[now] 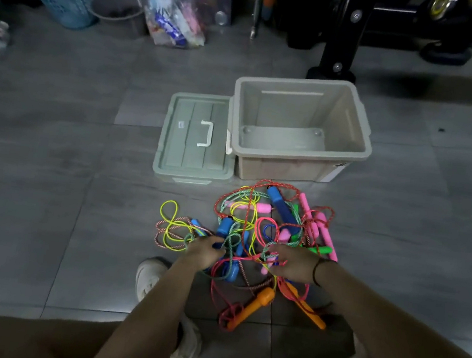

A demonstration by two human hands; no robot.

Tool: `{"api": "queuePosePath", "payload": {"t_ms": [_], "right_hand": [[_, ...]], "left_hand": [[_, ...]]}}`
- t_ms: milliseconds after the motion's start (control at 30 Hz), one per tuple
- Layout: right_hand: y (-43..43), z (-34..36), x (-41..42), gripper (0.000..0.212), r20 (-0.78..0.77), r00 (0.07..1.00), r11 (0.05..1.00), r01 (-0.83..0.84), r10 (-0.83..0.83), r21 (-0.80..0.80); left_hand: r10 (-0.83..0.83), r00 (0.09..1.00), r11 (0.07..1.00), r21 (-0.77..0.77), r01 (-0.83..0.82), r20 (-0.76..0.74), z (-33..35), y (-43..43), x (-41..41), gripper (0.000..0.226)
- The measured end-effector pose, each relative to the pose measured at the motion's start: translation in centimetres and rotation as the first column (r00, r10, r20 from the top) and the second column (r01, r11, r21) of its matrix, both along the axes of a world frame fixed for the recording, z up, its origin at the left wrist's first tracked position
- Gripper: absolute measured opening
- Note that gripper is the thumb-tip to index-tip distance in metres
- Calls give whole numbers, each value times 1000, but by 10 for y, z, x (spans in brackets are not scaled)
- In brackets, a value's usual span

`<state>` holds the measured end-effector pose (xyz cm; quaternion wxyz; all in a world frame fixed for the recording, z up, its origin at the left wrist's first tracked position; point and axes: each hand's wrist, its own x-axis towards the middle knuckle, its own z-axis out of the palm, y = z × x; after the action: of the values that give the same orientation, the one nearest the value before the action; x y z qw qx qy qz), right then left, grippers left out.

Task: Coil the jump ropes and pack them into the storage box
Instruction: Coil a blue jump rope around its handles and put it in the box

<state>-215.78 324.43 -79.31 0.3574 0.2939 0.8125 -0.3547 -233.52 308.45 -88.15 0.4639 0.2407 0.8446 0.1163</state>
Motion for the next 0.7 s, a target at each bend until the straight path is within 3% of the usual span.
{"api": "queuePosePath", "payload": {"t_ms": [100,200,267,367,400,467,533,567,633,667,700], "right_hand": [[5,2,-12,62,9,1000,1000,5,-5,-12],[8,2,-14,64,18,1000,999,3,-3,-38],[12,5,-15,62,-3,1000,999,8,-8,-45],[18,10,-12,59,-12,997,995,80,-80,-61],[19,12,-10,59,-15,996,994,90,-91,-69],[18,21,-6,58,-24,992,990,119,-121,-76],[16,35,-5,57,-106,978,981,172,-181,-88],[14,46,-5,61,-171,948,958,243,-268,-154],[11,76,-7,76,-297,802,838,405,-518,-366],[11,91,-9,67,-353,680,750,462,-642,-473],[11,110,-9,43,-377,552,656,495,-744,-570]], "left_hand": [[-118,993,990,-73,118,4,-36,-10,-3,53],[-209,977,978,4,209,35,-58,-20,3,37],[-91,994,993,79,86,57,-45,-22,13,36],[105,993,981,167,-94,-55,-32,-19,24,29],[177,984,964,203,-171,-10,-22,-14,27,25],[295,925,876,318,-362,238,10,0,31,32],[250,851,780,425,-460,462,52,18,33,43],[185,838,757,470,-454,513,74,28,34,51],[15,858,736,576,-357,513,125,51,43,71],[-72,866,726,621,-295,495,149,60,49,78],[-144,884,708,670,-222,444,175,67,55,80]]}}
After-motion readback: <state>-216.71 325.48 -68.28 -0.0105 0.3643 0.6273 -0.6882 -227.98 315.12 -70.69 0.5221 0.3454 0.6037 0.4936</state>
